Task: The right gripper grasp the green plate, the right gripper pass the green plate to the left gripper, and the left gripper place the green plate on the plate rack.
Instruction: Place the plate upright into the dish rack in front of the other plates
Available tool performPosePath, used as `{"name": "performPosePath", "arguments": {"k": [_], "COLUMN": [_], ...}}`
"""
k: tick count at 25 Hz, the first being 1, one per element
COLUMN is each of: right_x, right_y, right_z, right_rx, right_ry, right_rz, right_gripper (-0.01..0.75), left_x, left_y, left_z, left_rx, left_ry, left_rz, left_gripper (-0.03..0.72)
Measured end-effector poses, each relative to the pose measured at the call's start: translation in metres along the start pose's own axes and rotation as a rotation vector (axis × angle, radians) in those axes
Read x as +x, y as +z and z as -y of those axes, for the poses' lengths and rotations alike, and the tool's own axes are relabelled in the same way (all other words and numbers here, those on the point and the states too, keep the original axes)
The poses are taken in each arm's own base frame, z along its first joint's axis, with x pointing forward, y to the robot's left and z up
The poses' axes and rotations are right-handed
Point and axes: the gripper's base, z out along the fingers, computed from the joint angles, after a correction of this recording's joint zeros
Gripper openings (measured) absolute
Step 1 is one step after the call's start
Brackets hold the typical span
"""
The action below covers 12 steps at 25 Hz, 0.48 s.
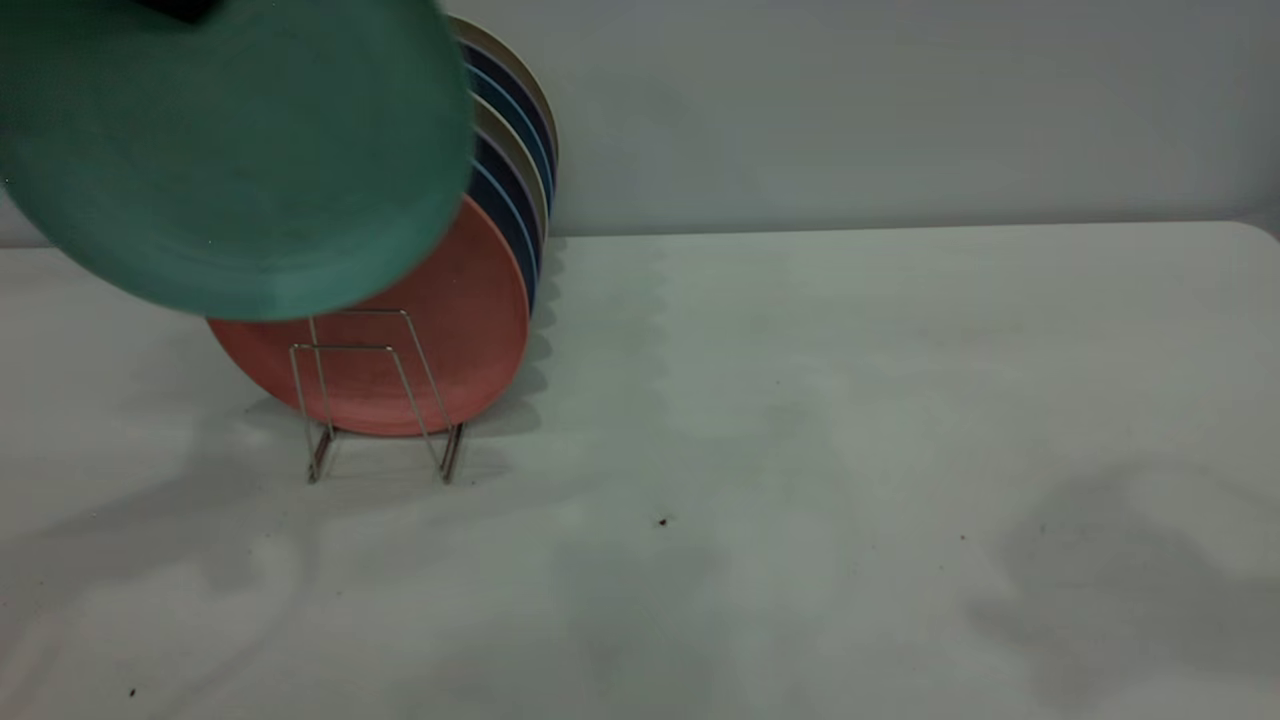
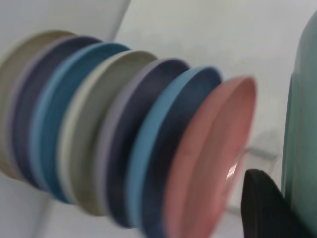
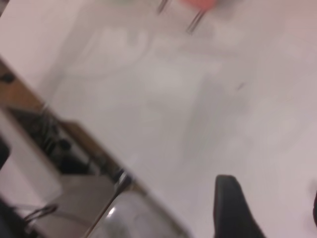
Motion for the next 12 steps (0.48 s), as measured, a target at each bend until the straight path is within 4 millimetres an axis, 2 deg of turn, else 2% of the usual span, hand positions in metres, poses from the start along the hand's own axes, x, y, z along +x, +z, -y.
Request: {"name": "performPosePath", "arguments": {"k": [5,8,12], "right_x": [0.062,0.098,0.131], "right_y": [0.0,-0.002,-0.009], "right_z": [-0.028,-0.041,-0.053], "right_rx": [0.008,0.048,0.143], "right_ry": [0.033,0.061,0.068], "right_rz": [-0.07,-0.111,-0.136], "right_gripper": [0.411,0.409,0.409], "left_x": [0.002,0.004,0.012], "left_y": [0.002,0.01,0.023], "left_z": [-0.002,-0.005,-0.006], "left_rx": [-0.008,-0.02,0.0], "left_ry": [0.333,0.381,0.371], "left_rz": [-0.009,0.004,-0.006], "left_gripper": [0.135,0.135,0.135]}}
